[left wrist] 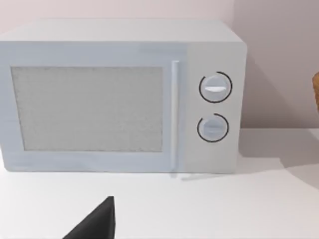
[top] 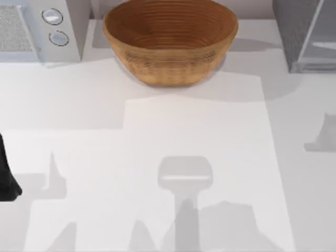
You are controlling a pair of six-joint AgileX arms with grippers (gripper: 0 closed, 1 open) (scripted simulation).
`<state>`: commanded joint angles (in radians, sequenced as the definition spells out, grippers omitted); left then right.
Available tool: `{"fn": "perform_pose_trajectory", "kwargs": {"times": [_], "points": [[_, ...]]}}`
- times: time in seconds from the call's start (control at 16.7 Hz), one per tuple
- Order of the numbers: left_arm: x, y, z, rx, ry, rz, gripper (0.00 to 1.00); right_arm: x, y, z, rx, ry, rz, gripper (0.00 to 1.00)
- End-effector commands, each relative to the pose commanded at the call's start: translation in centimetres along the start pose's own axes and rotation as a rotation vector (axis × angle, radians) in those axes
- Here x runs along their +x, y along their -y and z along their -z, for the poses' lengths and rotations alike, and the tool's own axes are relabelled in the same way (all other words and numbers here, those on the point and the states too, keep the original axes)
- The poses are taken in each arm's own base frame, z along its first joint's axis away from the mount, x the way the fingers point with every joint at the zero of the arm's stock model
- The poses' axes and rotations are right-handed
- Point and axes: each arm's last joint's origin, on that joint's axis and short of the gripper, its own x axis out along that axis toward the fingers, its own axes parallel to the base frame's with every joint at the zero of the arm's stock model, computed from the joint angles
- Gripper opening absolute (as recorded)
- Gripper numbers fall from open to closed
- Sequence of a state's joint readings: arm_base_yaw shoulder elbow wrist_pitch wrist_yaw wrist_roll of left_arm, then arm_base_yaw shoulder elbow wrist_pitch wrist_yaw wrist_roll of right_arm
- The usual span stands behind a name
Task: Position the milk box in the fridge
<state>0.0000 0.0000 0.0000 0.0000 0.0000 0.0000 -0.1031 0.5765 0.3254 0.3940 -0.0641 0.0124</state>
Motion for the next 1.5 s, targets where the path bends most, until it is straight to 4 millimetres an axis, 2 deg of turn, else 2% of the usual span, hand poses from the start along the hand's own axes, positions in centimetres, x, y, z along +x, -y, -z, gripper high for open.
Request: {"fn": "perform_pose_trajectory", "kwargs": {"times": [0.18, 0.3, 0.48, 0.66, 0.84, 1.02, 1.14, 1.5], "points": [[0.0, 0.0, 0.0, 0.000, 0.000, 0.000, 1.00, 5.7, 1.0, -0.7, -0.004, -0.018, -0.009, 0.00], [0.0, 0.0, 0.0, 0.000, 0.000, 0.000, 1.00, 10.1, 1.9, 0.5, -0.003, -0.045, -0.016, 0.00], [0.0, 0.0, 0.0, 0.000, 0.000, 0.000, 1.00, 16.0, 3.7, 4.7, 0.001, -0.093, -0.025, 0.00], [0.0, 0.0, 0.0, 0.000, 0.000, 0.000, 1.00, 20.0, 5.5, 10.1, 0.009, -0.133, -0.033, 0.00], [0.0, 0.0, 0.0, 0.000, 0.000, 0.000, 1.00, 22.1, 6.9, 14.7, 0.012, -0.145, -0.035, 0.00], [0.0, 0.0, 0.0, 0.000, 0.000, 0.000, 1.00, 22.9, 7.8, 17.3, 0.012, -0.141, -0.033, 0.00], [0.0, 0.0, 0.0, 0.000, 0.000, 0.000, 1.00, 23.1, 8.0, 17.9, 0.012, -0.142, -0.032, 0.00], [0.0, 0.0, 0.0, 0.000, 0.000, 0.000, 1.00, 23.3, 7.8, 18.0, 0.016, -0.146, -0.035, 0.00]]}}
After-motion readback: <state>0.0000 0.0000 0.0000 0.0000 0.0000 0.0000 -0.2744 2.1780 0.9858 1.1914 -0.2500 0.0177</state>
